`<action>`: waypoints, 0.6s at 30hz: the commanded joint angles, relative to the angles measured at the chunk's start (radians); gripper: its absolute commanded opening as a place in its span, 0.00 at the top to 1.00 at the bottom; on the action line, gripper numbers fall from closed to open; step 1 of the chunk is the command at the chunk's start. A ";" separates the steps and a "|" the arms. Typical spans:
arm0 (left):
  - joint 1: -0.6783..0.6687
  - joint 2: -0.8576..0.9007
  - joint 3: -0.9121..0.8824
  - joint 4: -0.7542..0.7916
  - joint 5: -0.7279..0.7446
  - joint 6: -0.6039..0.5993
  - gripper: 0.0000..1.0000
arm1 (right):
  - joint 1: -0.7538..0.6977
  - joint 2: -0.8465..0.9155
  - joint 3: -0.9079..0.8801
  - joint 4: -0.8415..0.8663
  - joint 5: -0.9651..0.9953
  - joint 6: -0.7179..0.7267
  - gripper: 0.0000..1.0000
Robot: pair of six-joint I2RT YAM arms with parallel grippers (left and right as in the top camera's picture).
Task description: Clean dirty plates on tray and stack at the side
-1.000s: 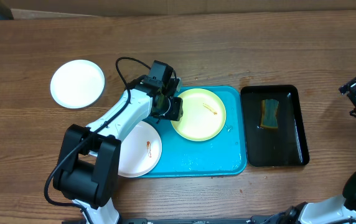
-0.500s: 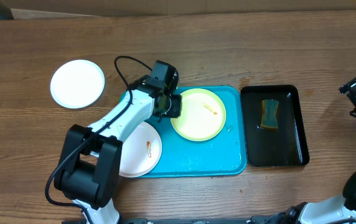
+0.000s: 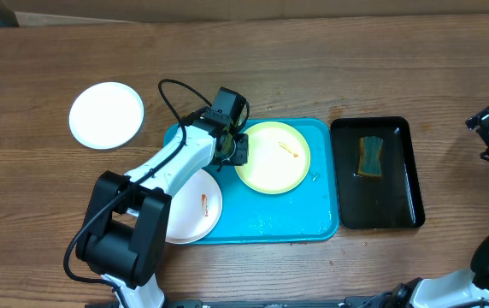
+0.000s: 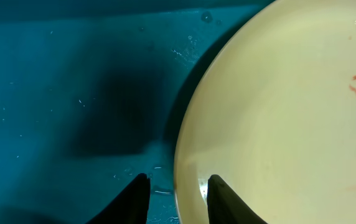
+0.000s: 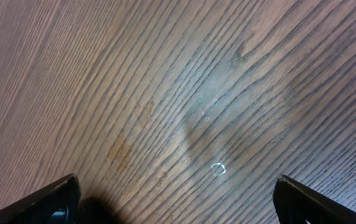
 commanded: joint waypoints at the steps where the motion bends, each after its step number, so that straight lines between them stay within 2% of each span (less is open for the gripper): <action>1: -0.004 0.018 -0.015 0.002 -0.017 -0.022 0.67 | 0.000 -0.020 0.021 0.004 0.006 0.004 0.00; 14: -0.002 0.060 -0.017 0.011 -0.001 -0.021 0.72 | 0.000 -0.020 0.021 0.004 0.006 0.004 0.00; 16: -0.002 0.060 -0.017 0.014 0.001 -0.021 0.71 | 0.000 -0.020 0.021 0.004 0.006 0.004 0.00; 18: -0.002 0.060 -0.017 0.017 0.002 -0.029 0.61 | 0.000 -0.020 0.021 0.004 0.006 0.004 0.00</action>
